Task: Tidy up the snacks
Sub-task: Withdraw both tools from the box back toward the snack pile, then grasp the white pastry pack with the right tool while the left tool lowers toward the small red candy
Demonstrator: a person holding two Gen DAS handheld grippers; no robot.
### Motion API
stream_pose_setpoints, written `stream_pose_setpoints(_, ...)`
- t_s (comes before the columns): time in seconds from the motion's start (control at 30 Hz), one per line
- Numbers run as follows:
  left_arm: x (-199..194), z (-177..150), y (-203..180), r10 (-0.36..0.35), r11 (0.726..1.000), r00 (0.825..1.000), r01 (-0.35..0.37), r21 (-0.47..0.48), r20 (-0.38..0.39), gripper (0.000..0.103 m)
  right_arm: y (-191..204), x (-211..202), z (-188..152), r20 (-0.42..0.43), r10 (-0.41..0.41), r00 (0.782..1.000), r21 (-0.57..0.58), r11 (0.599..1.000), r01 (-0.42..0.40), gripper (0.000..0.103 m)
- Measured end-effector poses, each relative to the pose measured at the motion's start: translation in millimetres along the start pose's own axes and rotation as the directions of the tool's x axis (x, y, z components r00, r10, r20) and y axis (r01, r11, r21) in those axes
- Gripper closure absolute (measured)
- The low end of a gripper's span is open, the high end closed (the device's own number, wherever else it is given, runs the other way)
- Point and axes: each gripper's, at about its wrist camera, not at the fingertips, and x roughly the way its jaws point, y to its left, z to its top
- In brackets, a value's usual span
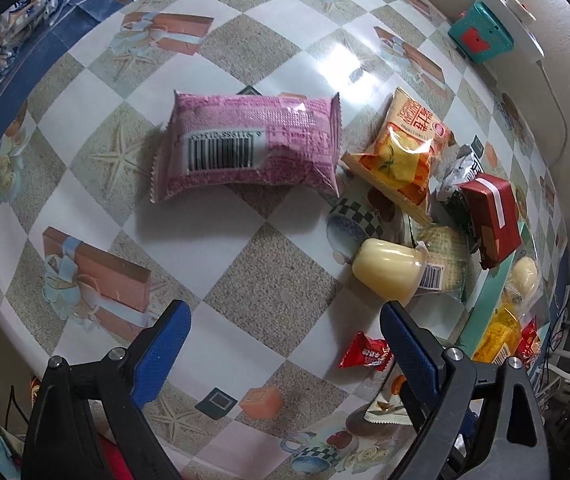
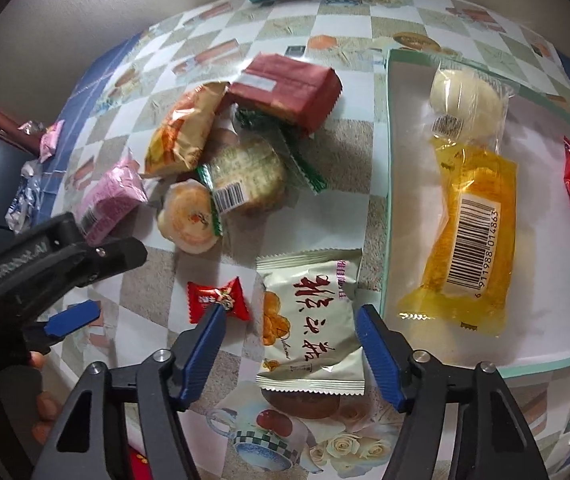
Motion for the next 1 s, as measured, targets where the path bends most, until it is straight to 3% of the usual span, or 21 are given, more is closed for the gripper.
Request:
stream_pose_setpoints(0.17, 5, -2, -8, -0.014, 1.0, 1.0, 0.014, 0.007, -0.012, 0.007, -2, 3, 0, -0.006, -0.017, 1.0, -0.006, 1.0, 0.017, 0.036)
stream_pose_setpoints(0.23, 8, -2, -11, -0.011, 1.0, 1.0, 0.012, 0.007, -0.014, 0.007, 0, 4, 0, -0.01, -0.017, 1.0, -0.012, 1.0, 0.017, 0.043)
stream_pose_setpoints(0.4, 13, -2, -15, -0.008, 1.0, 1.0, 0.008, 0.0, -0.019, 0.007, 5, 5, -1, -0.014, 0.007, 1.0, -0.032, 0.999, -0.007, 0.044)
stream_pose_setpoints(0.63, 15, 0, -16, -0.005, 1.0, 1.0, 0.005, 0.003, -0.02, 0.007, 15, 15, 1, -0.023, -0.054, 0.998, -0.056, 0.997, 0.052, 0.044)
stream_pose_setpoints(1.0, 26, 0, -13, 0.003, 1.0, 0.999, -0.003, 0.0, -0.035, 0.007, 30, 27, -1, -0.038, -0.082, 0.996, -0.094, 0.993, 0.078, 0.044)
